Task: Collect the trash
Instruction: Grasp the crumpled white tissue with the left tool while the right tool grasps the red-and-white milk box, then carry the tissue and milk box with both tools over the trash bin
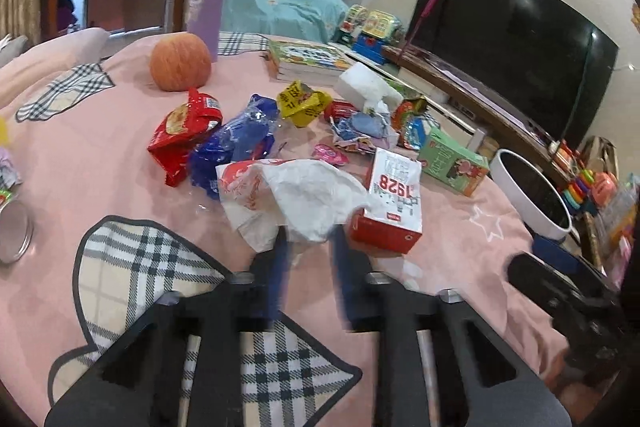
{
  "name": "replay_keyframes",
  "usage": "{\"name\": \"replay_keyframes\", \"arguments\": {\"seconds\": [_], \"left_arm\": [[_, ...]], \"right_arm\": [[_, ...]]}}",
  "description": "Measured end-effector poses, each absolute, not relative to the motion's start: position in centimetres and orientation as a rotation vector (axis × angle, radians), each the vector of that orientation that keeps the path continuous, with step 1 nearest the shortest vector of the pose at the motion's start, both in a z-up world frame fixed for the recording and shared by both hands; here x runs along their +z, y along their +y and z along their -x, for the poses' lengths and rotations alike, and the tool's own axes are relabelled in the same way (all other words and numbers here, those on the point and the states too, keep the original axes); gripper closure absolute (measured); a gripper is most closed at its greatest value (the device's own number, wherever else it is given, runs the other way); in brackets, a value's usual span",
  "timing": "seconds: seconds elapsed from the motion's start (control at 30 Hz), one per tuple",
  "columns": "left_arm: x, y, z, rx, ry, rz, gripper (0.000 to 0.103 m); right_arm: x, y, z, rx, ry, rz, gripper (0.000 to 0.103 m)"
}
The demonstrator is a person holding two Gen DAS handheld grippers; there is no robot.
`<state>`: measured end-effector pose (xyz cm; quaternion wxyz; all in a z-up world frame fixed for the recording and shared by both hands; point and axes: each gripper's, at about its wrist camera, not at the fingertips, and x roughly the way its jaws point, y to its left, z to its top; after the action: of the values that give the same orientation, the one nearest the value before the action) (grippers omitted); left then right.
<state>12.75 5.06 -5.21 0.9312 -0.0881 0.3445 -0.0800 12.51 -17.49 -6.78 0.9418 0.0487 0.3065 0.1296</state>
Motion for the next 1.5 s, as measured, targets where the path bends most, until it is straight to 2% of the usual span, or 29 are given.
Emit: {"name": "replay_keyframes", "arguments": {"seconds": [0.33, 0.67, 0.7, 0.77, 0.8, 0.87, 1.5], "left_arm": [[-4.0, 8.0, -10.0, -0.135, 0.665, 0.204, 0.086], [-3.6, 8.2, -10.2, -0.123, 0.650, 0.180, 0.086], [-3.5, 8.1, -10.2, -0.124, 0.650, 0.178, 0.086], [-3.4, 7.8, -10.3, -0.126, 0.647, 0.170, 0.087], [-3.3, 7.5, -10.2, -0.129, 0.644, 0.166, 0.087], [-3.1, 7.1, -10.1, -0.134, 0.639, 0.160, 0.088], [-1.0, -4.0, -9.8, -0.340, 0.624, 0.044, 0.089]], "right_arm": [[-8.6, -12.8, -17.3, 0.319, 0.749, -0.091, 0.010], [-10.0, -10.8, -21.1, 0.267, 0.830, -0.111, 0.012], [-10.0, -11.0, -21.3, 0.265, 0.834, -0.114, 0.015], [-10.1, -11.7, -21.4, 0.278, 0.846, -0.141, 0.036], [-10.0, -11.9, -21.3, 0.287, 0.847, -0.154, 0.038], [-9.6, -12.5, -20.8, 0.298, 0.832, -0.160, 0.050], [-6.2, -23.9, -13.7, 0.258, 0.712, -0.297, 0.052]]}}
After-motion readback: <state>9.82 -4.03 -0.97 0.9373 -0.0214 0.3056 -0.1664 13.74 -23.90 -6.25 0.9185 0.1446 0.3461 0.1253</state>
